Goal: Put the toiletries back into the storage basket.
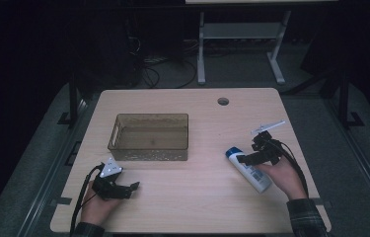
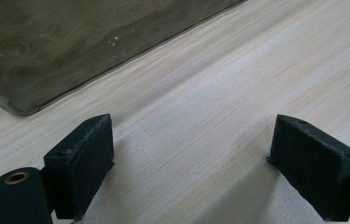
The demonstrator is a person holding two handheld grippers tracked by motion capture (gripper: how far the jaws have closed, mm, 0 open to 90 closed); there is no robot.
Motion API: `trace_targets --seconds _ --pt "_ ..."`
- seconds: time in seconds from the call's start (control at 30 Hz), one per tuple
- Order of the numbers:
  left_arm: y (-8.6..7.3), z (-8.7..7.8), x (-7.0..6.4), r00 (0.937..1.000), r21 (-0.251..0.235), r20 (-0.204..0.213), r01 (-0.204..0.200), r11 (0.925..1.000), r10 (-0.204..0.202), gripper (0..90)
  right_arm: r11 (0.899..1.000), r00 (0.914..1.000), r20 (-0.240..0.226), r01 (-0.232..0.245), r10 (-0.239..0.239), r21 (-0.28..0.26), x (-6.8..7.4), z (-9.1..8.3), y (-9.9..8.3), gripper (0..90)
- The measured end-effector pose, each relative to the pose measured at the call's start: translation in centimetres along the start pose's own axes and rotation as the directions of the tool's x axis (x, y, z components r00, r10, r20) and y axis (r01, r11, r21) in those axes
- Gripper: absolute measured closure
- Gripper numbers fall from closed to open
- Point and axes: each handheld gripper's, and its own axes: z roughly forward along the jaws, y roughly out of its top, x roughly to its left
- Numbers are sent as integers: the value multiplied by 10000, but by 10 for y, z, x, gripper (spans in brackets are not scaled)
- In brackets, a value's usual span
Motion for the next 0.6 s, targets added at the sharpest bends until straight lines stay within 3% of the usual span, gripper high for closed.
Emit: trace_targets --seconds 0.3,0.6 --pt "0 0 0 10000 2 -3 -2 10000 2 126 9990 9999 140 0 -7 447 -3 12 7 194" --pt "0 0 0 10000 7 -2 -3 10000 3 125 9936 9998 -66 -168 177 1119 -6 31 10 198"
